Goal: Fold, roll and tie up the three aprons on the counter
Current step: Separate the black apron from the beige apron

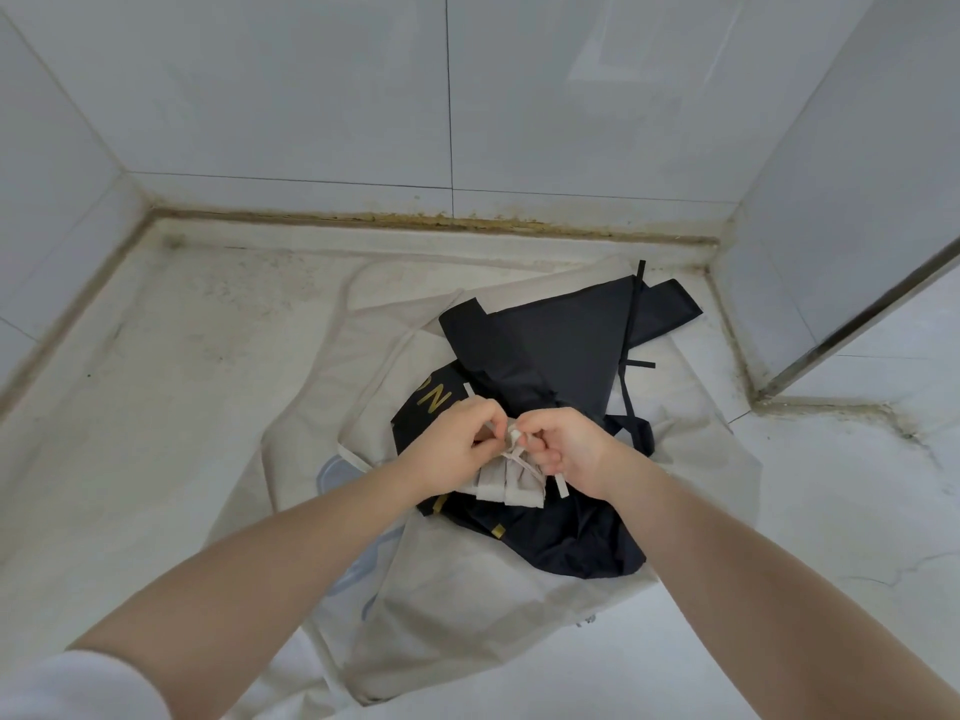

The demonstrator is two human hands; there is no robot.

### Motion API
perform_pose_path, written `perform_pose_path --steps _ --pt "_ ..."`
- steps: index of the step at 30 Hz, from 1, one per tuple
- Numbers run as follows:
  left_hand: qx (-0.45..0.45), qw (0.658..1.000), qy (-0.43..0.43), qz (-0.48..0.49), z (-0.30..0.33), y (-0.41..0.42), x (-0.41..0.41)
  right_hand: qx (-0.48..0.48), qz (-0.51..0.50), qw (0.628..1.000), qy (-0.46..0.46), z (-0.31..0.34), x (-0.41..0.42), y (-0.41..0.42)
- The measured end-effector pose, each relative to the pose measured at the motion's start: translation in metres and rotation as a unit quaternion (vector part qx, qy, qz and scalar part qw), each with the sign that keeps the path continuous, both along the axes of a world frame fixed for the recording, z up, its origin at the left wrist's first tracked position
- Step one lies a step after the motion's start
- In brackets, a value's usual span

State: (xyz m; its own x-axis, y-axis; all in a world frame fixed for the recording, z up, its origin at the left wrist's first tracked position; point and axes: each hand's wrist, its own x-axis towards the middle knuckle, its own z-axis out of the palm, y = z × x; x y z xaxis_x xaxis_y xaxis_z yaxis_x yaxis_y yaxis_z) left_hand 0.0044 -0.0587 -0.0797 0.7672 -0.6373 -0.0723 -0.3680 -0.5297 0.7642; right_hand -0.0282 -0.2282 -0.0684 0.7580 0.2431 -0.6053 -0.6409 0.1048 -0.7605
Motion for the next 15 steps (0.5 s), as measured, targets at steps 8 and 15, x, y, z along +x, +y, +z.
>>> perform_pose_path --steps 8,15 --pt "-0.053 0.996 0.039 0.069 -0.001 -0.01 -0.013 -0.063 -0.015 0.998 0.025 0.004 0.002 -0.002" --pt "0.036 0.998 0.054 0.0 -0.003 0.006 -0.017 -0.251 0.04 0.965 -0.065 0.011 -0.009 -0.009"
